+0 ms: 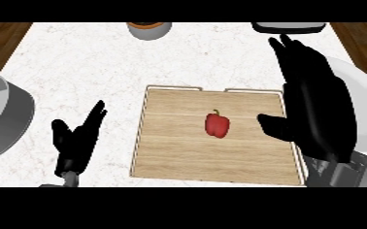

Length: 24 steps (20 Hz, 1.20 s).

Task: Pick the bell pepper from the tray and place it in the plate

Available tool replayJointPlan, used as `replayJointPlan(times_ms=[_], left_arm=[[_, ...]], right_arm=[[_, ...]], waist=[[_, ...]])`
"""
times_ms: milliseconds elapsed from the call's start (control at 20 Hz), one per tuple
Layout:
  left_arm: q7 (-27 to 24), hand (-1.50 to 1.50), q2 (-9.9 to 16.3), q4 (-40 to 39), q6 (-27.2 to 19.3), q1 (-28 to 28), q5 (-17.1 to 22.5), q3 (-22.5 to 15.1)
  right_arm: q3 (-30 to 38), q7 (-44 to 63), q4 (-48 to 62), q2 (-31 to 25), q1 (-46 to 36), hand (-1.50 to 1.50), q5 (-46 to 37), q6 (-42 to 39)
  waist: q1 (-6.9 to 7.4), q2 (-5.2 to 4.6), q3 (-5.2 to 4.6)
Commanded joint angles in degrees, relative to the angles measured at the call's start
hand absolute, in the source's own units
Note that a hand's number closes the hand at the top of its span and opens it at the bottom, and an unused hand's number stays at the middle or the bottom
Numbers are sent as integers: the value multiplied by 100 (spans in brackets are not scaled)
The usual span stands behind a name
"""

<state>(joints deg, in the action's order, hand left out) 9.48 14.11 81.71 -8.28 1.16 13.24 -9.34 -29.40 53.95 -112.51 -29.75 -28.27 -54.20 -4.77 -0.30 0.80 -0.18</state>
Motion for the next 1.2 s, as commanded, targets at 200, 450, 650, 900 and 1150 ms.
replayJointPlan(times_ms=[200, 450, 650, 900, 1150], left_arm=[[205, 0, -166, -157, 93, -188, -38, -210], [306, 0, -268, 213, -100, 74, -124, -321], [316, 0, -222, 135, -96, -40, -164, -244], [-84, 0, -402, -169, -136, -14, -255, -227], [440, 0, -157, -126, 186, -396, 122, 83]], right_arm=[[-732, 1860, 783, 1328, -907, -150, -34, -2315], [-826, 2263, 1597, 2111, -938, -150, -401, -2533], [-922, 2292, 2222, 2712, -913, -150, -822, -2472], [-665, 2270, 2635, 2952, -747, -150, -1207, -2483], [-917, 2657, 2750, 2963, -561, -150, -783, -2212]], waist=[[106, -65, -19], [168, -48, -2], [119, -64, 8], [30, -74, 7], [80, -75, 12]])
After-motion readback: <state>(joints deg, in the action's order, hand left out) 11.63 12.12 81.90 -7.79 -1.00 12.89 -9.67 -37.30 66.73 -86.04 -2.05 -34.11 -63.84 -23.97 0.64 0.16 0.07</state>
